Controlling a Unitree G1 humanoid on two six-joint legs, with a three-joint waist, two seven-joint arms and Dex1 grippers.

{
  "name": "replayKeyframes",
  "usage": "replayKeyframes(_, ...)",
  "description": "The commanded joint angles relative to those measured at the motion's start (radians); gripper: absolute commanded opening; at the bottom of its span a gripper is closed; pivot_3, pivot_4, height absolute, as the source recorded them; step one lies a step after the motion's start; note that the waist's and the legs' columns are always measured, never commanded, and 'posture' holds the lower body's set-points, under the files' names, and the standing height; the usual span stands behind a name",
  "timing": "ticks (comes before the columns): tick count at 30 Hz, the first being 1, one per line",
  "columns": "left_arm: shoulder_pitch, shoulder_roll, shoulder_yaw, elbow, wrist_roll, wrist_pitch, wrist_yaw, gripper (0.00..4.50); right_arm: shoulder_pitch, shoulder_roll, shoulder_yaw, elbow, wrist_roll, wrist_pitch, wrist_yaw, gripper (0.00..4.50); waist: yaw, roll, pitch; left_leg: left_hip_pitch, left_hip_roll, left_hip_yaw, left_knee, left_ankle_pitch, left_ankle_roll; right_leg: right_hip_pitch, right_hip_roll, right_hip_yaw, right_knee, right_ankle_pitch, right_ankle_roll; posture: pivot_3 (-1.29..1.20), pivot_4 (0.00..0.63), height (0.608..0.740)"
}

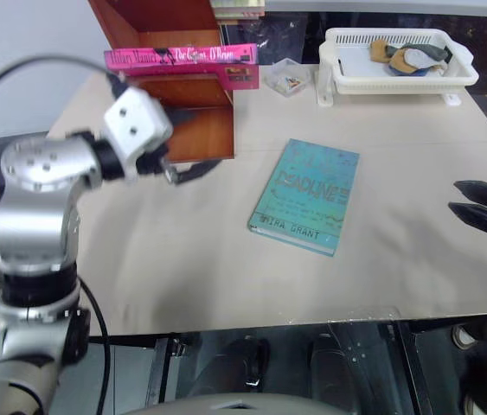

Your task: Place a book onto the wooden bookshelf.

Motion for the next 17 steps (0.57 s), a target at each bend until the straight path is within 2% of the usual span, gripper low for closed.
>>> replayKeyframes(1,0.075,0.000,0.071,-0.102,-0.089,0.035,0.040,4.45,-0.016,-0.001,-0.044,0.010,0.012,-0.039,0.009,3.18,0.003,0.000,0.000,0.000,0.000,-0.001,0.000,0.000,0.000,0.000,0.000,-0.001,0.000,0.000,0.000,0.00,0.150,0.740)
replayKeyframes(4,0.315,-0.044,0.169,-0.095,-0.154,0.005,0.067,4.45,0.026,0.001,0.012,0.077,-0.082,-0.145,0.035,3.18,0.003,0.003,-0.002,0.001,0.000,-0.001,0.000,0.000,0.001,0.001,0.000,-0.002,-0.001,0.001,-0.001,0.00,0.150,0.740)
replayKeyframes(6,0.414,-0.072,0.198,-0.081,-0.196,-0.052,0.078,4.45,0.029,0.011,0.020,0.125,-0.101,-0.177,0.038,3.18,0.004,0.002,-0.001,0.010,0.000,-0.001,-0.005,-0.001,0.002,0.010,0.000,-0.001,-0.004,0.000,-0.002,0.00,0.150,0.740)
replayKeyframes(10,0.503,-0.090,0.211,-0.052,-0.240,-0.130,0.117,4.45,0.033,0.018,0.033,0.235,-0.159,-0.287,0.050,3.18,0.013,0.002,-0.001,0.015,0.001,-0.001,-0.006,-0.004,-0.001,0.015,-0.001,-0.002,-0.007,0.001,-0.002,0.00,0.150,0.740)
replayKeyframes(17,0.565,-0.075,0.226,-0.026,-0.300,-0.194,0.164,4.45,0.030,0.024,0.056,0.304,-0.207,-0.398,0.063,3.18,0.008,0.003,-0.001,0.016,0.001,-0.001,-0.005,-0.004,-0.002,0.016,-0.003,-0.002,-0.006,0.001,-0.002,0.00,0.150,0.740)
